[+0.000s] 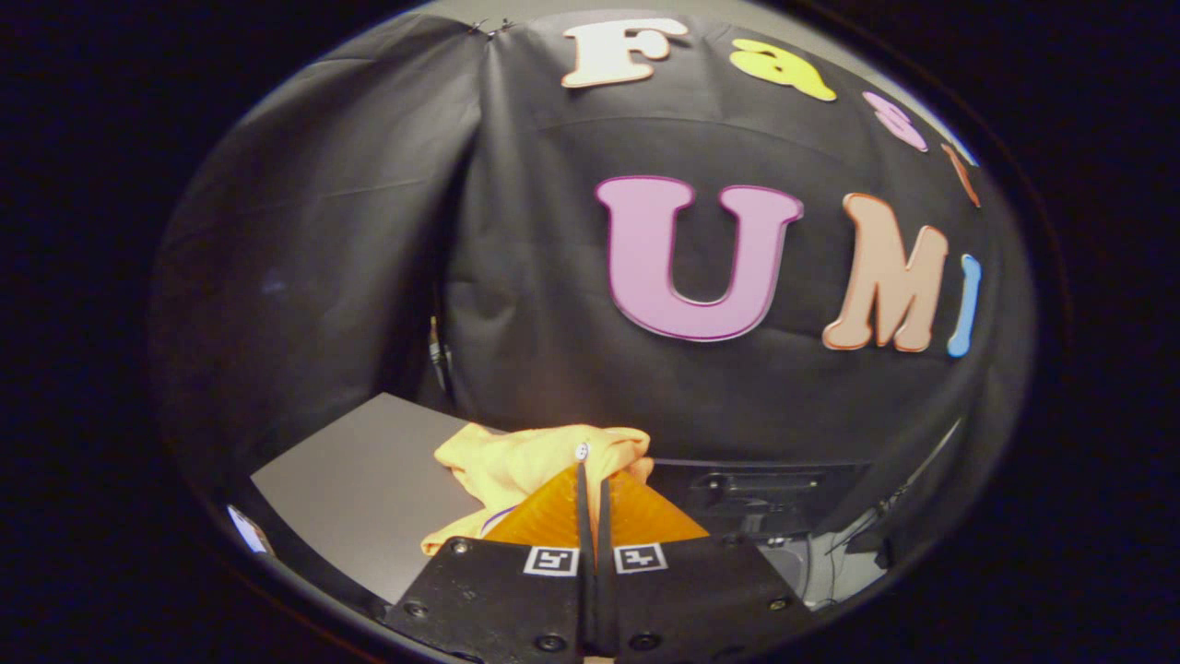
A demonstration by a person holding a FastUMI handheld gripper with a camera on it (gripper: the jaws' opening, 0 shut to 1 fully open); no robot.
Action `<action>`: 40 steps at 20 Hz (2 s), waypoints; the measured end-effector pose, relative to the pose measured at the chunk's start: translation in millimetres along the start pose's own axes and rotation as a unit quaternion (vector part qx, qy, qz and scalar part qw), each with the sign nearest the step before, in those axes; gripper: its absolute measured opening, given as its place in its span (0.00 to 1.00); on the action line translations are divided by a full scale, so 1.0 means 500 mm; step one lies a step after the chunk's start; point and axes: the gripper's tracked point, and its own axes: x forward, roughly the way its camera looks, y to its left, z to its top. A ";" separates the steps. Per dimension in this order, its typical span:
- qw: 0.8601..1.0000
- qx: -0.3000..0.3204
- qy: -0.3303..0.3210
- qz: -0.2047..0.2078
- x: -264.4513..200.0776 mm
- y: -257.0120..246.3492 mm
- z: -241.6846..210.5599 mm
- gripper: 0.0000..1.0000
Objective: Put the clothes into the washing machine and then close the washing machine lid.
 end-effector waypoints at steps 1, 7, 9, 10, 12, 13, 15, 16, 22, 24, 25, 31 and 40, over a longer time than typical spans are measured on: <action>1.000 0.002 0.001 -0.019 -0.001 -0.035 -0.005 0.00; 0.994 -0.003 0.014 -0.106 -0.015 -0.217 -0.074 0.00; 0.993 0.010 0.026 -0.111 -0.004 -0.248 -0.107 0.00; 0.993 0.014 0.031 -0.112 0.002 -0.262 -0.125 0.00; 0.991 0.012 0.043 -0.124 0.014 -0.289 -0.156 0.00; 0.990 0.007 0.047 -0.132 0.021 -0.304 -0.168 0.00; 0.988 0.001 0.051 -0.142 0.034 -0.330 -0.186 0.04; 0.989 0.003 0.043 -0.143 0.037 -0.337 -0.180 0.09; 0.989 -0.009 0.022 -0.147 0.040 -0.339 -0.144 0.14; 0.989 -0.013 0.023 -0.145 0.046 -0.336 -0.148 0.14; 0.989 -0.012 0.024 -0.144 0.051 -0.334 -0.151 0.14; 0.991 -0.007 0.029 -0.130 0.099 -0.316 -0.157 0.55; 0.992 -0.028 0.033 -0.121 0.245 -0.296 -0.133 0.97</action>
